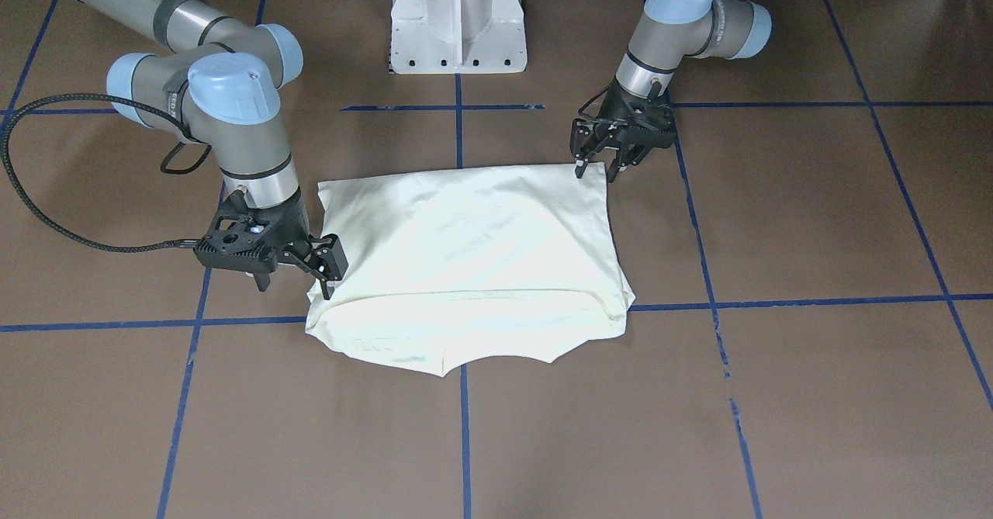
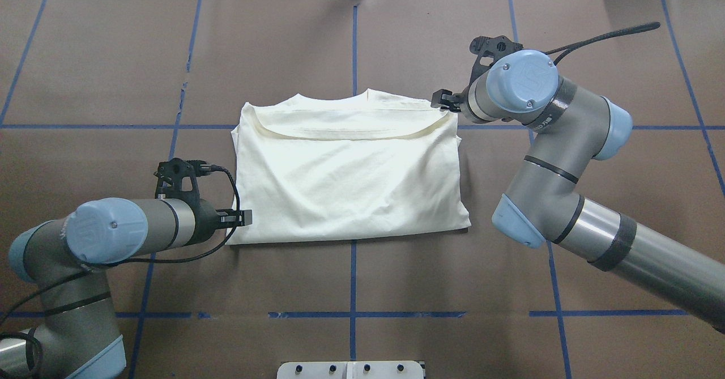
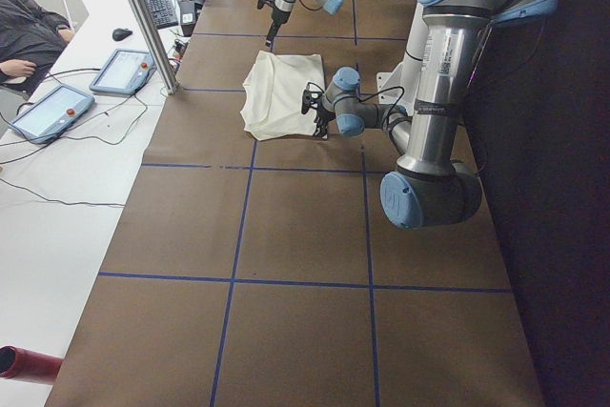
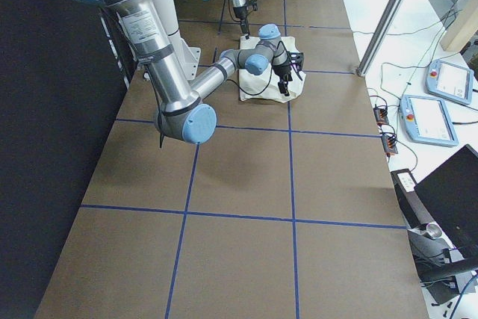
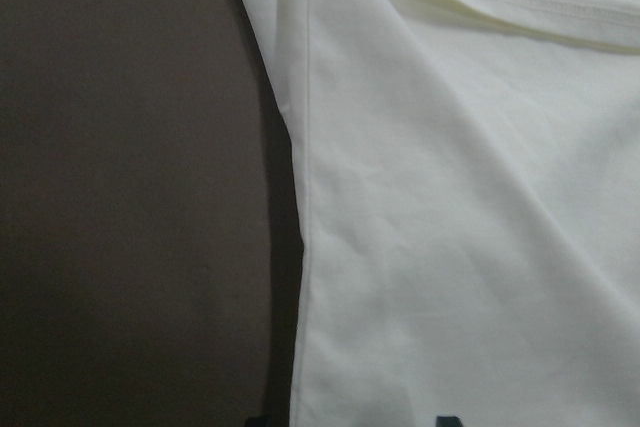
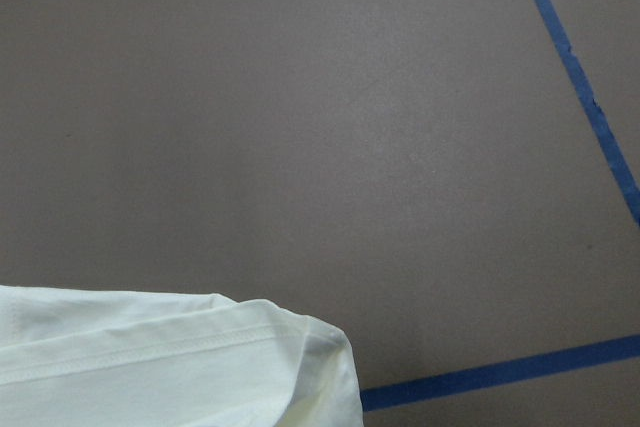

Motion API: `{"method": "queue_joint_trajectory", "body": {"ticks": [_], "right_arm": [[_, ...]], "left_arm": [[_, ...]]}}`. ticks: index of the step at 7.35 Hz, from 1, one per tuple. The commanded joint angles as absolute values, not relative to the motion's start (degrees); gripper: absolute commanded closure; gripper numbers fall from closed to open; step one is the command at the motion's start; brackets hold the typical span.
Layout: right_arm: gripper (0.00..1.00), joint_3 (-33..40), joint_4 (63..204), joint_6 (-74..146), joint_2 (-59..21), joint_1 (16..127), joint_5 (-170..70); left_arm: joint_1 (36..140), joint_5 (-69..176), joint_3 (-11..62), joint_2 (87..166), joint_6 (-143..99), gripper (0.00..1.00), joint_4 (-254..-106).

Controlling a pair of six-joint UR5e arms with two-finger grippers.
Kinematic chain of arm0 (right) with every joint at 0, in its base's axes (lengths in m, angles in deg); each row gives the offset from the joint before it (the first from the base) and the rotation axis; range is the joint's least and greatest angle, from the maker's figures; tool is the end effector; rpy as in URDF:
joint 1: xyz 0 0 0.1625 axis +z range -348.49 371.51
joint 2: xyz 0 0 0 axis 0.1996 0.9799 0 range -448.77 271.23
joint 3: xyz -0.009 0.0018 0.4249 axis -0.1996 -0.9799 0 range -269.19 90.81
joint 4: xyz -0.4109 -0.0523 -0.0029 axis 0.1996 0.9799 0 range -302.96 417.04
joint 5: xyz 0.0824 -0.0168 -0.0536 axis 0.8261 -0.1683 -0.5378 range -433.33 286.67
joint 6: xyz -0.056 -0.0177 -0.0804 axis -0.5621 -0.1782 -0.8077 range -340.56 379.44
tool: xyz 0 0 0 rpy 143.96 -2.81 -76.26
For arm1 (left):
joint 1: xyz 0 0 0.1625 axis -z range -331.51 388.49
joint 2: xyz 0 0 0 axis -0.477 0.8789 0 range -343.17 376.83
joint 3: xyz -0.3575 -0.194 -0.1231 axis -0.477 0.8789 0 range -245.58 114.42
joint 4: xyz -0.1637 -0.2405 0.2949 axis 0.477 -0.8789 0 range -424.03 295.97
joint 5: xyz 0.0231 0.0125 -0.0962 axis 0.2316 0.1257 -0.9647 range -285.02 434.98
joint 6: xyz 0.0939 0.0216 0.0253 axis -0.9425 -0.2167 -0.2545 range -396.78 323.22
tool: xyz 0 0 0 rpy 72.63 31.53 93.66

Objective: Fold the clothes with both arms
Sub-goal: 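Release the hem and draw the left gripper back toward the robot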

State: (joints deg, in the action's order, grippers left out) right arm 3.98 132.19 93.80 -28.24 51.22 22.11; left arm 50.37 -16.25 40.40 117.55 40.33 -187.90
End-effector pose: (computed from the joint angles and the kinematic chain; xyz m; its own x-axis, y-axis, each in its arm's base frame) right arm -0.4439 -0.5295 0.3144 0.6575 0.1971 0.7272 -0.4204 0.8969 0.1370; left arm 0.4755 -0.3323 0.3658 0.5236 0.0300 -0.8514 0.2446 0.9520 0.1840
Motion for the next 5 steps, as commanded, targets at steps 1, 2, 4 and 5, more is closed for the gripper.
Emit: {"method": "queue_joint_trajectory", "body": {"ticks": [1,2,4,5], "right_arm": [[0.00,3.98,132.19,93.80,-28.21,51.33,22.12],[0.00,3.98,132.28,93.80,-28.21,51.33,22.12],[0.00,3.98,132.28,93.80,-28.21,51.33,22.12],[0.00,3.98,132.28,93.80,-28.12,51.33,22.12]], "left_arm": [[50.02,-16.07,40.24,117.47,40.65,0.43,-187.87],[50.02,-15.98,40.24,117.38,40.65,0.44,-187.78],[49.94,-15.98,40.24,117.38,40.56,0.44,-187.60],[49.67,-15.90,40.24,116.68,40.65,0.44,-187.60]]}}
